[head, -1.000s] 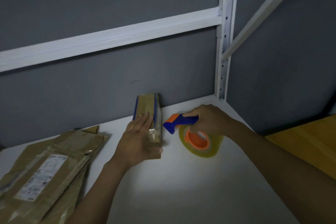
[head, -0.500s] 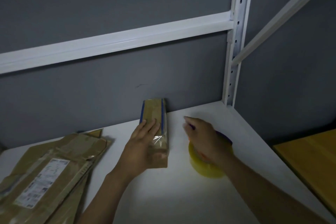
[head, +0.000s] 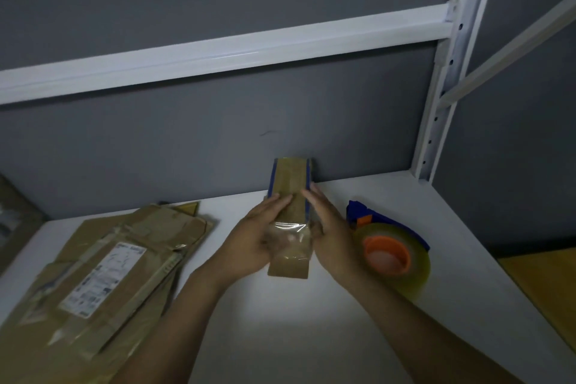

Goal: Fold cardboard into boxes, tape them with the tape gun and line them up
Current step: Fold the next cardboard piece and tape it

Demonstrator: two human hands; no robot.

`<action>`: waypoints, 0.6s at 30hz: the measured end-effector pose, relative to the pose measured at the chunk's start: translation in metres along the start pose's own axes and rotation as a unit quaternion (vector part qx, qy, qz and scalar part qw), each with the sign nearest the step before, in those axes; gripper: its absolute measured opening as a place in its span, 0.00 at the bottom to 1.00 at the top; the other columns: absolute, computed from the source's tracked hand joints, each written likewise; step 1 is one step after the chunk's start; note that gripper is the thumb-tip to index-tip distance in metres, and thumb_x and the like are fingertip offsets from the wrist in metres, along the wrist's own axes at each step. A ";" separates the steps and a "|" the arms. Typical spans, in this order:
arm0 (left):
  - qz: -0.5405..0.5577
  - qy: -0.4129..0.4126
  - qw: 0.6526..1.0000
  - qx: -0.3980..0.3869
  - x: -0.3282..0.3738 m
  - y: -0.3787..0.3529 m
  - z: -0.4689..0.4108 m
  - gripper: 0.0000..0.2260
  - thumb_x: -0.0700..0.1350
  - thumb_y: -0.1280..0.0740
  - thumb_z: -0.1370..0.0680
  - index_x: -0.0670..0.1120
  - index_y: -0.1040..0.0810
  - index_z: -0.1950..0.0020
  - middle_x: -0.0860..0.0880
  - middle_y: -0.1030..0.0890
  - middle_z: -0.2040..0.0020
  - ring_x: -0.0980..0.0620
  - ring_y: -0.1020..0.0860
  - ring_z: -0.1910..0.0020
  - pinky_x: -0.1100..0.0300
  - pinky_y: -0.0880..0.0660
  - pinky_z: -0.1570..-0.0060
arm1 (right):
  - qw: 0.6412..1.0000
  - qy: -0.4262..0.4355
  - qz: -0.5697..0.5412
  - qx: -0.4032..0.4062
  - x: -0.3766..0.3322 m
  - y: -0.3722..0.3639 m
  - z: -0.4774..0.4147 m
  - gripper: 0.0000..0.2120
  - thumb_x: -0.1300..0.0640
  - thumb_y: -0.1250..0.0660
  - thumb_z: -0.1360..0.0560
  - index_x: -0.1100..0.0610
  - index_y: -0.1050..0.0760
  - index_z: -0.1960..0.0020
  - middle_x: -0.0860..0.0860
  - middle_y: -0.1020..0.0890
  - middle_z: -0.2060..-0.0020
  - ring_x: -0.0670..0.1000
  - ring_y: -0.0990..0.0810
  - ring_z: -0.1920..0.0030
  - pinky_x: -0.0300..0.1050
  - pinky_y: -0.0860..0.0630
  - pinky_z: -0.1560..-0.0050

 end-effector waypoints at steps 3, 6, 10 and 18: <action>0.022 -0.003 0.999 0.023 -0.016 0.029 -0.003 0.20 0.34 0.39 0.21 0.48 0.30 0.31 0.52 0.26 0.33 0.63 0.30 0.33 0.65 0.33 0.33 | 0.982 0.083 0.144 -0.091 0.000 -0.002 -0.008 0.25 0.67 0.39 0.22 0.51 0.34 0.28 0.39 0.43 0.28 0.42 0.47 0.25 0.40 0.42 0.27; -0.077 -0.040 0.996 -0.013 -0.030 0.033 -0.005 0.20 0.32 0.37 0.21 0.48 0.26 0.32 0.54 0.28 0.31 0.57 0.36 0.27 0.67 0.42 0.28 | 0.965 0.097 0.172 -0.170 0.004 0.002 -0.015 0.27 0.65 0.37 0.22 0.49 0.37 0.26 0.38 0.45 0.28 0.40 0.53 0.26 0.40 0.47 0.27; -0.120 -0.083 0.989 -0.008 -0.024 0.033 -0.014 0.19 0.54 0.38 0.22 0.43 0.18 0.41 0.49 0.21 0.37 0.55 0.32 0.32 0.66 0.38 0.33 | 0.955 0.126 0.164 -0.211 0.005 0.010 -0.024 0.28 0.60 0.31 0.25 0.49 0.35 0.28 0.37 0.42 0.30 0.41 0.50 0.25 0.39 0.46 0.27; -0.068 -0.073 0.995 -0.018 -0.034 0.032 -0.021 0.21 0.47 0.22 0.32 0.45 0.18 0.40 0.57 0.24 0.37 0.65 0.30 0.38 0.75 0.36 0.37 | 0.943 0.185 0.184 -0.208 -0.002 0.011 -0.029 0.30 0.54 0.26 0.29 0.49 0.31 0.30 0.38 0.38 0.30 0.36 0.47 0.26 0.28 0.45 0.31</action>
Point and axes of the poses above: each hand's wrist, its own z-axis away from the middle knuckle, its own y-axis out of the back of the hand, x = y × z, the point moved 9 cm from there along -z, towards the middle knuckle
